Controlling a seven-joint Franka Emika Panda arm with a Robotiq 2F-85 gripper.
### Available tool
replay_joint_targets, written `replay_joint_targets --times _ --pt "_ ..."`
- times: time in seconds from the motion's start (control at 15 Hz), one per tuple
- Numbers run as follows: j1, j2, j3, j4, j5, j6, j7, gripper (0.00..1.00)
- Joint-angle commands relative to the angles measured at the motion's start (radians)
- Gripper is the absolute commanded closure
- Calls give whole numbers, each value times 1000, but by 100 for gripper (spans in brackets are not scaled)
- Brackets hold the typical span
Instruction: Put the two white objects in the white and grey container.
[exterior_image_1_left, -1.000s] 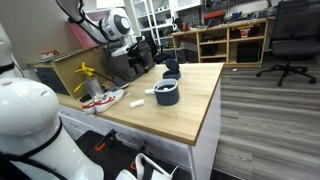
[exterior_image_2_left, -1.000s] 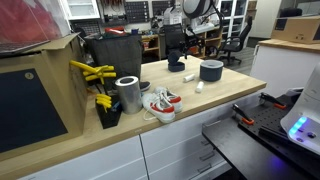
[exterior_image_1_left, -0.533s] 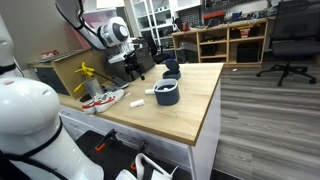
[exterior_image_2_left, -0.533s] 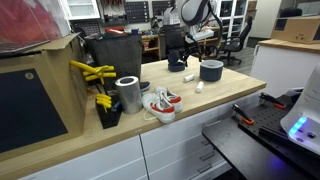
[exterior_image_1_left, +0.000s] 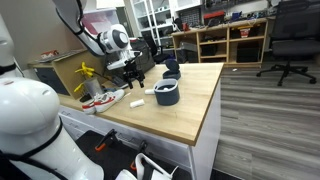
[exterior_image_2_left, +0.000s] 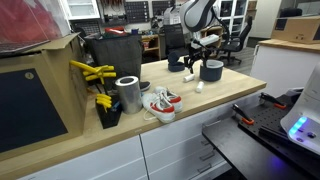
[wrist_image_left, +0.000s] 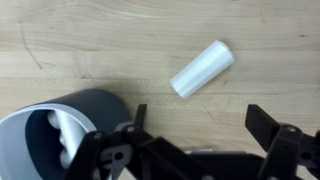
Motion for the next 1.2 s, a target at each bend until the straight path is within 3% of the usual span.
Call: replay_joint_targets --times 0.0,0.13,0.2,0.87,1.13 --pt "-9 -5 -18 -26 -13 8 -17 0" --pt "-17 -35 -16 -19 23 -52 -40 0" --pt "-7 2 -19 -12 1 -9 -6 0" --pt "-13 -8 -21 -9 5 -26 -12 0" --pt "-9 26 -24 -39 52 97 94 0"
